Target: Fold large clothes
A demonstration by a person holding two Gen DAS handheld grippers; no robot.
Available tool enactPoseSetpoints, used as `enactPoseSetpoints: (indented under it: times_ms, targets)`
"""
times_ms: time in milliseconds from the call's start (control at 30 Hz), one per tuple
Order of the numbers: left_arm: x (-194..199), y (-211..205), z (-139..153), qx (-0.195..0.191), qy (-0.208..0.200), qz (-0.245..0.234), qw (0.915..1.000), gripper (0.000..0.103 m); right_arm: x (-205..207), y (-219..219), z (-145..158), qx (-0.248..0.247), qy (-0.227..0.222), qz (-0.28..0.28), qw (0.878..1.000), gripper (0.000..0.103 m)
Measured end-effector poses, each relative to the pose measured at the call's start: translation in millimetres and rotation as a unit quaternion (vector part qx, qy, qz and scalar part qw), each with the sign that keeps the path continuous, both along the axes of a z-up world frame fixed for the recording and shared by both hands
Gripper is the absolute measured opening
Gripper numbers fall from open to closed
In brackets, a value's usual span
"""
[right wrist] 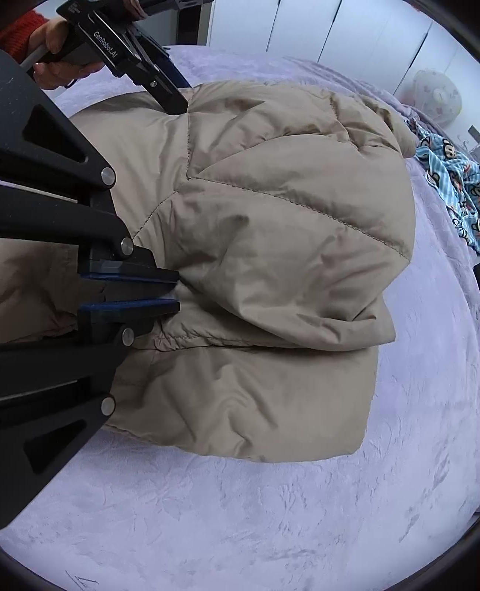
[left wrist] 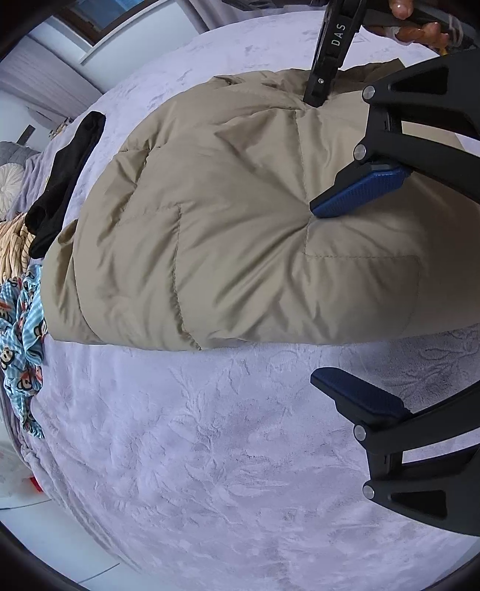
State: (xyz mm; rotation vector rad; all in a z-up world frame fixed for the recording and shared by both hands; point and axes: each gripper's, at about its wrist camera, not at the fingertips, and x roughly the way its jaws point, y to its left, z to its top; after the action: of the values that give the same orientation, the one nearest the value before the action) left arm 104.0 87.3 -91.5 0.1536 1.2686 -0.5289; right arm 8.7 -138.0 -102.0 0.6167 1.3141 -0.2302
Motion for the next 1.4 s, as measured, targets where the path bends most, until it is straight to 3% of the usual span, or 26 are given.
enactPoseSetpoints:
  times_ms: [400, 733, 933, 967, 1000, 1233, 1367, 1400]
  targets:
    - [-7, 2, 18, 0.025, 0.005, 0.002, 0.9997, 0.085, -35, 18, 45, -0.006, -0.005, -0.021, 1.000, 0.010]
    - [-25, 7, 40, 0.042, -0.006, 0.013, 0.9990, 0.085, -72, 15, 40, 0.029, 0.005, -0.033, 0.999, 0.010]
    - [-47, 10, 56, 0.053, -0.021, 0.027, 0.9980, 0.085, -83, 13, 51, 0.043, -0.015, -0.023, 0.999, 0.010]
    - [-52, 10, 59, 0.053, -0.023, 0.030, 0.9979, 0.087, -87, 12, 54, 0.045, -0.017, -0.024, 0.999, 0.010]
    - [-57, 9, 62, 0.053, -0.022, 0.034, 0.9978, 0.103, -92, 11, 58, 0.048, -0.019, -0.023, 0.998, 0.010]
    - [-90, 0, 76, 0.055, -0.013, 0.044, 0.9974, 0.103, -117, -2, 75, 0.054, -0.030, -0.021, 0.998, 0.010]
    - [-106, -2, 90, 0.074, -0.037, 0.061, 0.9947, 0.103, -120, 2, 86, 0.048, -0.029, 0.003, 0.998, 0.011]
    - [-108, -2, 93, 0.069, -0.035, 0.062, 0.9951, 0.103, -119, 5, 91, 0.042, -0.031, 0.014, 0.999, 0.021]
